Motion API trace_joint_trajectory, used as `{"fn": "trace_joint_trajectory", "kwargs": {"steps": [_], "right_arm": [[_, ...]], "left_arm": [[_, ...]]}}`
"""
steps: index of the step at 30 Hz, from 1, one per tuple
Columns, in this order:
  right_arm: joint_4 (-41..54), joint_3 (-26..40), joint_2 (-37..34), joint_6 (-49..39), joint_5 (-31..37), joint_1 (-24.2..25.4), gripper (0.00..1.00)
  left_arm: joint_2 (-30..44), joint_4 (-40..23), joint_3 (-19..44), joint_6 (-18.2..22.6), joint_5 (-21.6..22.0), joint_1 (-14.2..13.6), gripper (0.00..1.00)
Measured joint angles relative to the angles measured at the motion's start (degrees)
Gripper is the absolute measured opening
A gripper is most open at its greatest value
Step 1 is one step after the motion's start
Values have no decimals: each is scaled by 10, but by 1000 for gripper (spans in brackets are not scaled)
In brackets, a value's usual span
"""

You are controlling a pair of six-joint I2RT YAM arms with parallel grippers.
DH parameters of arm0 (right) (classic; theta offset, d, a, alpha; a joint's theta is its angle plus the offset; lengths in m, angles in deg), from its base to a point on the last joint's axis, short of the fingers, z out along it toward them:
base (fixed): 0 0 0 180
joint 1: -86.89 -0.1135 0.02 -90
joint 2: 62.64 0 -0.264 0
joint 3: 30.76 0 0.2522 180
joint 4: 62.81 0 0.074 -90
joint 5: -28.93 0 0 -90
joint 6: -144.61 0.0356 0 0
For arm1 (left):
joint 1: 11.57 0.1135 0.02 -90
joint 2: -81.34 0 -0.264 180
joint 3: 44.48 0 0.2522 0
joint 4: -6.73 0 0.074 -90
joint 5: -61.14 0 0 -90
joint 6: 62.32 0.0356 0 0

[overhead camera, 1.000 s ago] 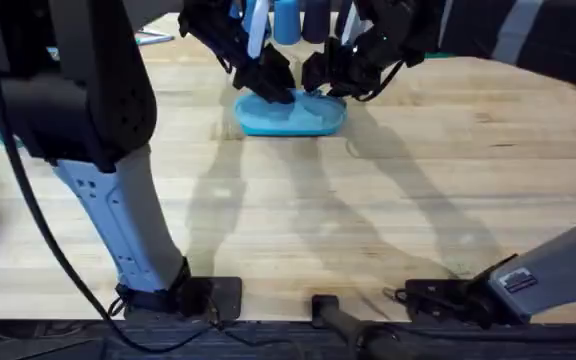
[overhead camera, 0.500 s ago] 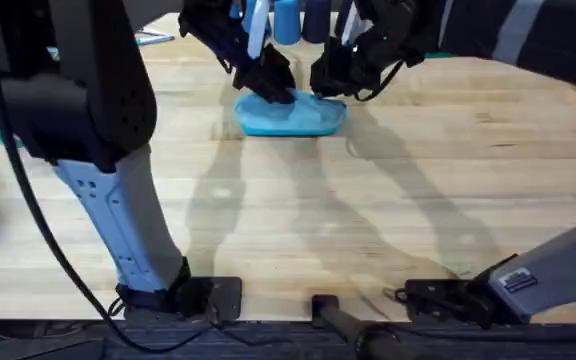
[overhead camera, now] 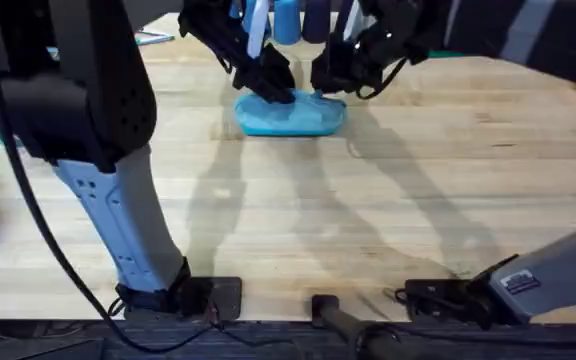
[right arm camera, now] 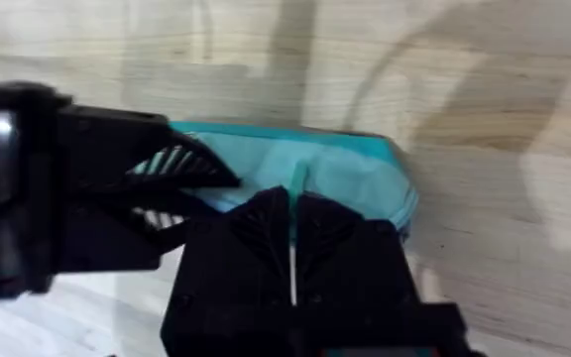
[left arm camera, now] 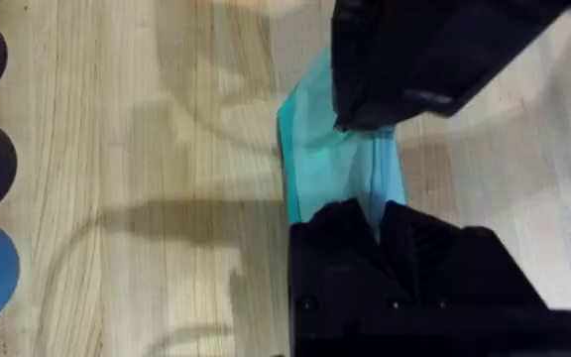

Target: Unzip the bag, pick up the pens from the table one at a time and place them inside, then zip the bag closed.

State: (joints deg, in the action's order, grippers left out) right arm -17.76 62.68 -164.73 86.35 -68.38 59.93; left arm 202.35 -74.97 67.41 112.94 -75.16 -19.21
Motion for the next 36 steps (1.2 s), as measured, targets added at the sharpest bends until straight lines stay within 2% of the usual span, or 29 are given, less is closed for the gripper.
{"fn": "trace_joint_trajectory", "kwargs": {"steps": [9, 21, 22, 23, 27, 28, 36], "right_arm": [[-5, 0, 60, 0, 0, 0, 33], [6, 0, 61, -2, 0, 0, 51], [6, 0, 61, -2, 0, 0, 163], [6, 0, 61, -3, 0, 0, 333], [5, 0, 61, -5, 0, 0, 884], [5, 0, 61, -8, 0, 0, 969], [5, 0, 61, -9, 0, 0, 997]], "left_arm": [[0, 0, 0, 0, 0, 0, 43], [0, 0, 0, 0, 0, 0, 43], [0, 0, 0, 0, 0, 0, 43], [0, 0, 0, 0, 0, 0, 43], [0, 0, 0, 0, 0, 0, 43], [0, 0, 0, 0, 0, 0, 43], [0, 0, 0, 0, 0, 0, 42]]}}
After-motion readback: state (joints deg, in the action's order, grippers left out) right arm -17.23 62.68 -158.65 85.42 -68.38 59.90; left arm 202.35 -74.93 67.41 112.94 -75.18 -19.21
